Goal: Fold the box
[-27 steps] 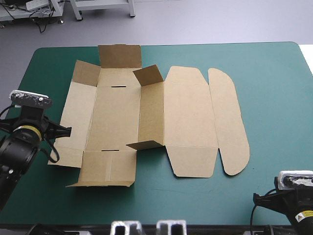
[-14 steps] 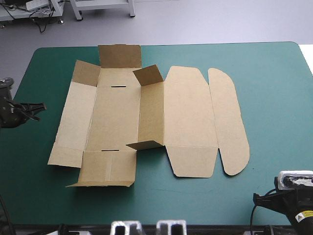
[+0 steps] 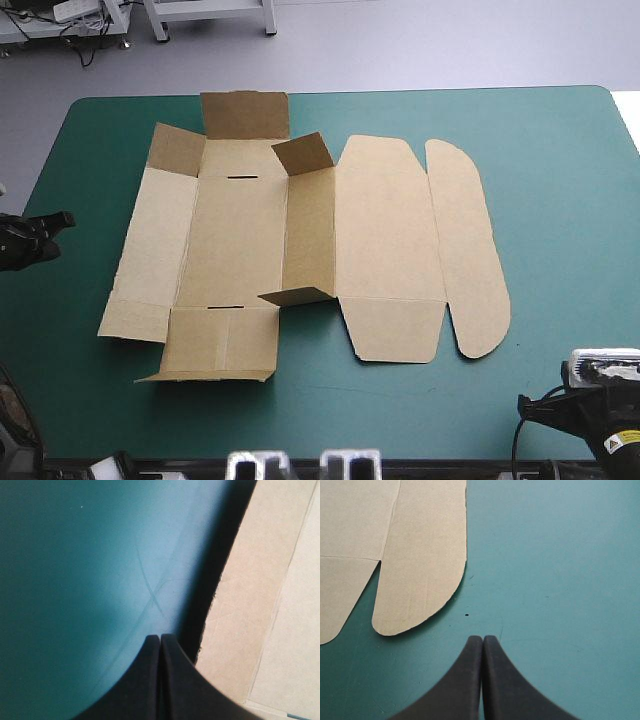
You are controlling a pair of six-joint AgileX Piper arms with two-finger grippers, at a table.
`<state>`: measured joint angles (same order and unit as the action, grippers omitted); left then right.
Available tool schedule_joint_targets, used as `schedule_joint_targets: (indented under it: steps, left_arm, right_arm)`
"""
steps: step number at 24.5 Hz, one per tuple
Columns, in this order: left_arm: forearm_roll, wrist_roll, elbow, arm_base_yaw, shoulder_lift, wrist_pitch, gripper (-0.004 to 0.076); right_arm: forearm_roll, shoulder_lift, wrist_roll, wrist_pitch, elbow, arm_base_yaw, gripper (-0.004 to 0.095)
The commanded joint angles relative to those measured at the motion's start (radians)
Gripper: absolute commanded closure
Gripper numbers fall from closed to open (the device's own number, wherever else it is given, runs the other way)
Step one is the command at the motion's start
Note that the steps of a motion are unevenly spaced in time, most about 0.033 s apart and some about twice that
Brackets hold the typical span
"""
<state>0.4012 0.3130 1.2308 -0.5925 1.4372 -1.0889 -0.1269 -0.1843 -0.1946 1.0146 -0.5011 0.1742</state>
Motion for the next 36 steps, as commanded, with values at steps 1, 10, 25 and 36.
schedule_joint_targets:
  steps: [1, 10, 25, 36]
  left_arm:
    - [0.076, 0.024, 0.035, -0.003, -0.023, 0.015, 0.0689]
    - [0.101, 0.056, 0.035, -0.003, 0.033, -0.046, 0.0249]
    - [0.388, 0.302, -0.122, 0.001, 0.202, -0.11, 0.0253]
    - [0.376, 0.384, -0.122, 0.208, 0.305, -0.083, 0.0465]
  right_arm:
    - [-0.008, -0.011, -0.009, -0.059, -0.024, -0.003, 0.0928]
    - [-0.008, -0.011, -0.01, -0.059, -0.024, -0.003, 0.0928]
    - [-0.01, -0.011, -0.012, -0.059, -0.024, -0.003, 0.0928]
    - [-0.018, -0.011, -0.013, -0.057, -0.024, -0.003, 0.0928]
